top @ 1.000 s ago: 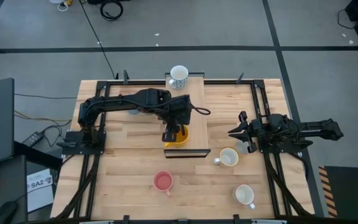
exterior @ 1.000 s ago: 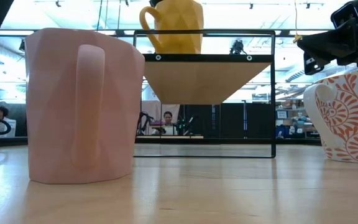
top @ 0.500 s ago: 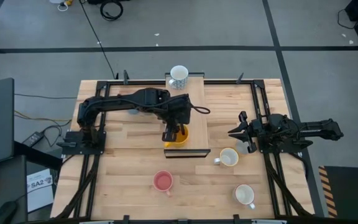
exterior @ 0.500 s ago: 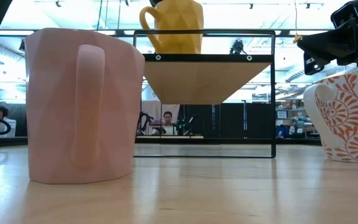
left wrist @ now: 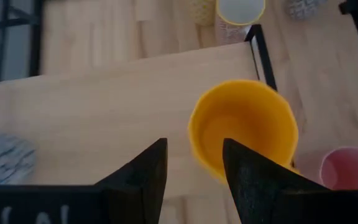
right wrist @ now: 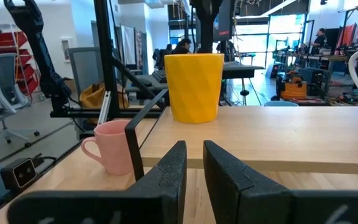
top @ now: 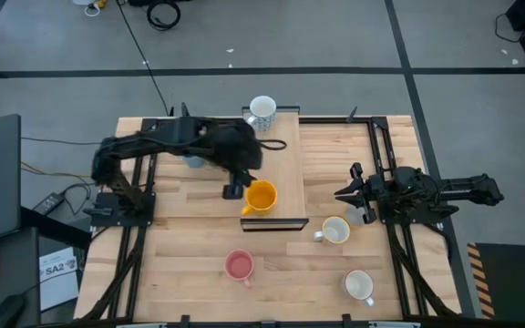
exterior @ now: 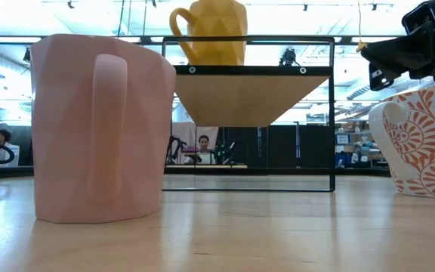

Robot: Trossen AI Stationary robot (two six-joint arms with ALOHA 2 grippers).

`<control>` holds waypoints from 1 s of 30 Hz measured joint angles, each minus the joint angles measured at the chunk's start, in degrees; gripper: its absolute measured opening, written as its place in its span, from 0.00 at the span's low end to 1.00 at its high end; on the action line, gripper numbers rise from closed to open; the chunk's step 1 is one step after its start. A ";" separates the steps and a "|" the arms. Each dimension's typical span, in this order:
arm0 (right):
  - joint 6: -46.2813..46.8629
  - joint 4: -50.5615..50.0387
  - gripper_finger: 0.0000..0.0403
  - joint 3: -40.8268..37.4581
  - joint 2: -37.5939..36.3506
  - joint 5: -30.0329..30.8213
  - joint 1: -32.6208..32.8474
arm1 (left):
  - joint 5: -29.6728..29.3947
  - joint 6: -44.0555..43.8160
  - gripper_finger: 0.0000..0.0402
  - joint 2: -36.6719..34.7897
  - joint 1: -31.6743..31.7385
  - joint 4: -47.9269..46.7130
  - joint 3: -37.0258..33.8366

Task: Place coffee mugs
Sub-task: Put the pink mug on the shelf

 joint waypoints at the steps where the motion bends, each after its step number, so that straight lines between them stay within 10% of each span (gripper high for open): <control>1: 0.00 0.02 0.15 0.00 0.01 0.00 0.01 | -0.85 -0.02 0.40 -1.26 0.20 -0.18 0.00; 30: 0.02 0.20 0.15 0.00 0.04 0.02 0.00 | -6.47 -6.19 0.40 -16.95 14.78 -16.40 -0.20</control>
